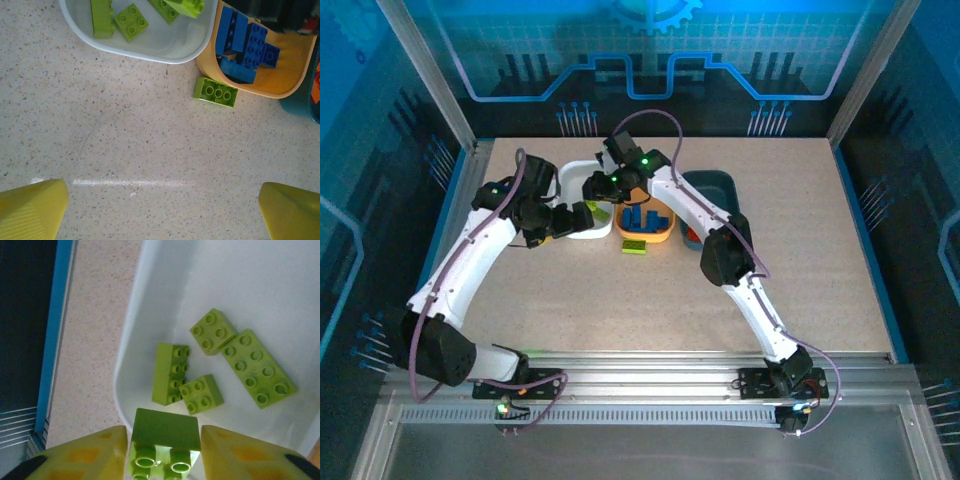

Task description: Sort the legos into containers by color

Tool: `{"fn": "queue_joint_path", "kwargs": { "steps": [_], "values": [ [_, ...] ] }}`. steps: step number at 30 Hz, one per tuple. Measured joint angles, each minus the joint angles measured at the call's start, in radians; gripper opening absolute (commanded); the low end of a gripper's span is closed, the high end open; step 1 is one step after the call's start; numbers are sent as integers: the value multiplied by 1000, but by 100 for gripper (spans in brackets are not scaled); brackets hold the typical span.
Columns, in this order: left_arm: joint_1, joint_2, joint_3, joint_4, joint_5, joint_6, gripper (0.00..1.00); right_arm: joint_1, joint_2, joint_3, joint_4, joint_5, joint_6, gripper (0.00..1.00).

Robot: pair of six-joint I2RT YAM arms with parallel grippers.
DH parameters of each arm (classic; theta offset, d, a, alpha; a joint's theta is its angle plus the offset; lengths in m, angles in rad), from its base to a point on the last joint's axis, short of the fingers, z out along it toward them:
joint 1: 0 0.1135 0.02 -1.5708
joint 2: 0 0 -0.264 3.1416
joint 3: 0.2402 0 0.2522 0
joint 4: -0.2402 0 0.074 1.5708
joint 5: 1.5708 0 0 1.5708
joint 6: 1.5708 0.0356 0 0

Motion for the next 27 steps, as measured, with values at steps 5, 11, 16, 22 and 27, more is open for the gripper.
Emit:
{"fn": "queue_joint_path", "kwargs": {
  "steps": [5,11,16,22,27],
  "values": [
    [0,-12,-2,-14,0,16,99,-6,23,17,-3,-10,29,57],
    [-5,-14,-5,-12,1,42,99,-15,14,31,-18,-26,31,58],
    [-138,8,-29,13,-28,53,99,-40,-157,-138,-65,-6,-40,62],
    [-359,183,-67,140,-72,24,97,-126,-708,-689,-11,30,-108,67],
    [-419,336,-81,257,-132,-16,95,-251,-1069,-1041,21,35,-124,69]
  ]
}}
